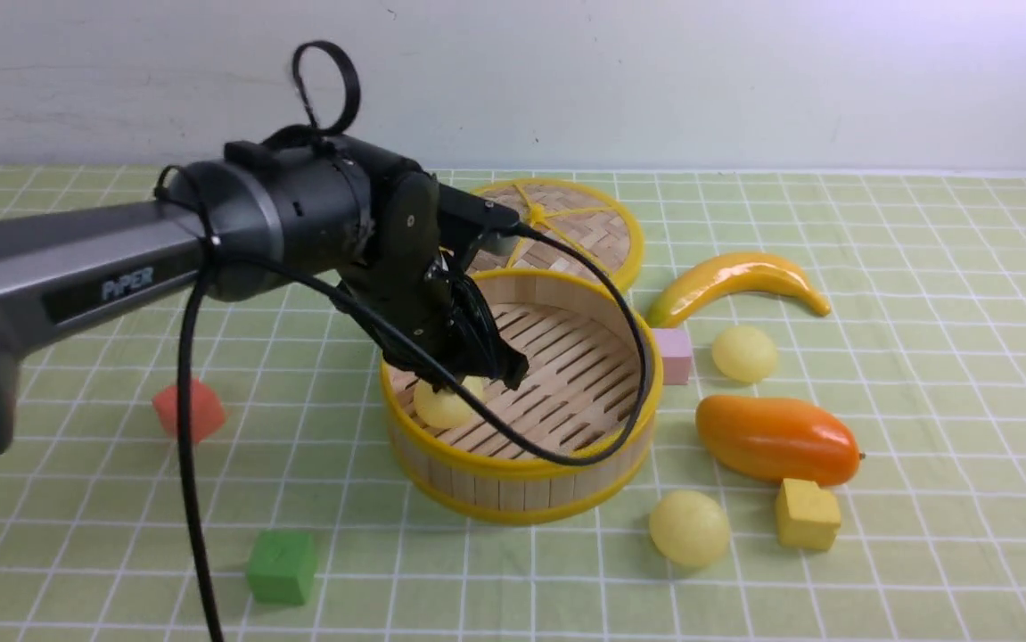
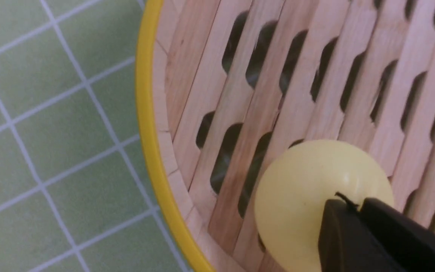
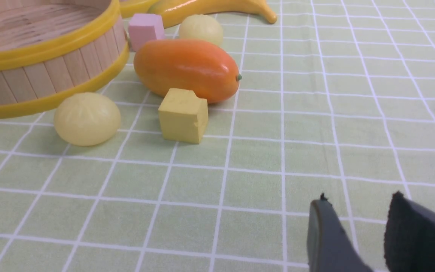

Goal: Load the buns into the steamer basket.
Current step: Use the left arm to put the steamed stuffed bun into the steamer, then use the right arm to grab a steamed stuffed bun

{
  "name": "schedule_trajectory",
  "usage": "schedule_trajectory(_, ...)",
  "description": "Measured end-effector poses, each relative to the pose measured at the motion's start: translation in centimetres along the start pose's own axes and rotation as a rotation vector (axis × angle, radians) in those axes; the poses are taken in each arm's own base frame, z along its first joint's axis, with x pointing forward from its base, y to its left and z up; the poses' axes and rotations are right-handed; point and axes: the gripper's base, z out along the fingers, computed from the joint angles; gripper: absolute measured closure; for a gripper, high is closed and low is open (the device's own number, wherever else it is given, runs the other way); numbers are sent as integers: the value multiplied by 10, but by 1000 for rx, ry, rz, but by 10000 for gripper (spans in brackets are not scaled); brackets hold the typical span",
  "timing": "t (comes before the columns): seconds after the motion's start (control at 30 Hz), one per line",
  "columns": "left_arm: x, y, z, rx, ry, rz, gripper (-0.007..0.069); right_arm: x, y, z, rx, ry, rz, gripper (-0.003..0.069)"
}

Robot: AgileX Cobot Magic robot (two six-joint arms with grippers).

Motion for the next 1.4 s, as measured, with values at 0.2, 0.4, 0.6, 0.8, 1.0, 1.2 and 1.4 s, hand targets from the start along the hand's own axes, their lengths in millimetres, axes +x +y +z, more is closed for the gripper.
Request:
schedule_trajectory(0.2,-14,1,-17,-4,6,-44,274,0,0,0,0,0,0,420)
schedule_trajectory(0.4,-31,-14,-83,16,-90,-71,218,0,0,0,0,0,0,420)
schedule_trajectory(0.6,-7,-19,-152,61,-163,-84,606,0,0,0,0,0,0,420)
schedule_trajectory(0.8,61,-18,-197,125,-307,-123,638,0,0,0,0,0,0,420)
schedule_trajectory(1.0,149,-18,-218,224,-554,-225,638,0,0,0,0,0,0,420)
schedule_trajectory(1.2,222,-13,-222,247,-757,-261,638,0,0,0,0,-1,0,419)
schedule_trajectory(1.4,279,-10,-218,259,-920,-272,638,-12,4,0,-74,-145,358,419)
